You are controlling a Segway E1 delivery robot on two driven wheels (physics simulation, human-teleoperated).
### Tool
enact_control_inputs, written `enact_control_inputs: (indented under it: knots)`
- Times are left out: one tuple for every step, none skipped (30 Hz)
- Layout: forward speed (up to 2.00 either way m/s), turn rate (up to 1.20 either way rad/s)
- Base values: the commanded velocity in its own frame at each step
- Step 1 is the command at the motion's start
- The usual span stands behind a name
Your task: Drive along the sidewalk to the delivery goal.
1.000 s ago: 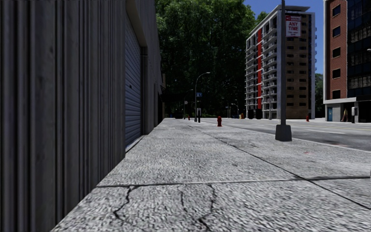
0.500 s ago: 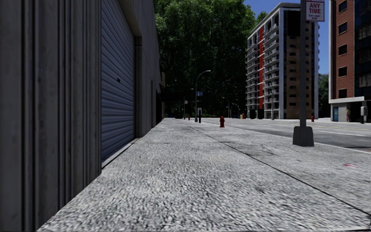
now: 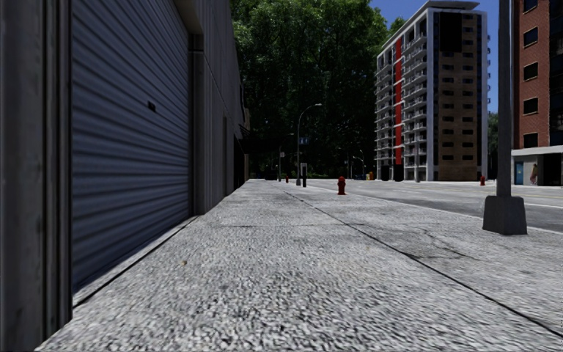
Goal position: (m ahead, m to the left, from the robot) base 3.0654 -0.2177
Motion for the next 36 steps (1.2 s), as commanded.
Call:
enact_control_inputs:
  knots:
    - [2.00, 0.05]
    - [2.00, 0.07]
    - [2.00, 0.08]
    - [2.00, 0.09]
    - [2.00, 0.09]
    - [2.00, 0.13]
    - [2.00, 0.15]
    - [2.00, 0.15]
    - [2.00, 0.16]
    - [2.00, 0.18]
    - [2.00, 0.18]
    - [1.96, 0.20]
    - [1.92, 0.20]
    - [1.87, 0.21]
    - [1.82, 0.21]
    - [1.77, 0.23]
    - [1.69, 0.27]
    - [1.69, 0.27]
    - [1.64, 0.28]
    - [1.63, 0.28]
    - [1.62, 0.28]
    - [1.62, 0.28]
    - [1.62, 0.28]
    - [1.62, 0.28]
    - [1.62, 0.28]
    - [1.62, 0.28]
    - [1.62, 0.28]
    - [1.62, 0.28]
    - [1.62, 0.28]
    - [1.62, 0.28]
    - [1.62, 0.28]
    - [1.62, 0.28]
    - [1.62, 0.28]
    - [1.62, 0.28]
    - [1.62, 0.28]
    - [1.62, 0.28]
